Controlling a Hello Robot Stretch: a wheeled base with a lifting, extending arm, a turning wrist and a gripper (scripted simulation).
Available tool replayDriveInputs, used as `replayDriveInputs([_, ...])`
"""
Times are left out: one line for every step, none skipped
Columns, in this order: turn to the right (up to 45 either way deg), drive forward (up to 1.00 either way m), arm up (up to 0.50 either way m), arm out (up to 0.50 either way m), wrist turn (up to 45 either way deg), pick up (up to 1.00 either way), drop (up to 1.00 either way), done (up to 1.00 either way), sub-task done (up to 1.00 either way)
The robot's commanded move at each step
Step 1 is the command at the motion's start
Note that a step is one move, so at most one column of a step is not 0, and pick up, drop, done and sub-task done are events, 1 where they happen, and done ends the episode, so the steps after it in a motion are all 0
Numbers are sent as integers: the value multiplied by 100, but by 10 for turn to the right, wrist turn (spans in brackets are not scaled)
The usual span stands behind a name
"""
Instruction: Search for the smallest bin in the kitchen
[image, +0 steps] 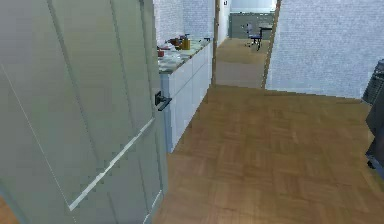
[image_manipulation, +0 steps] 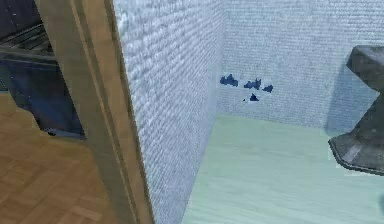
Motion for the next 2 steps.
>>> replayDriveInputs([120, 0, 0, 0, 0, 0, 0, 0, 0])
replayDriveInputs([0, 40, 0, 0, 0, 0, 0, 0, 0])
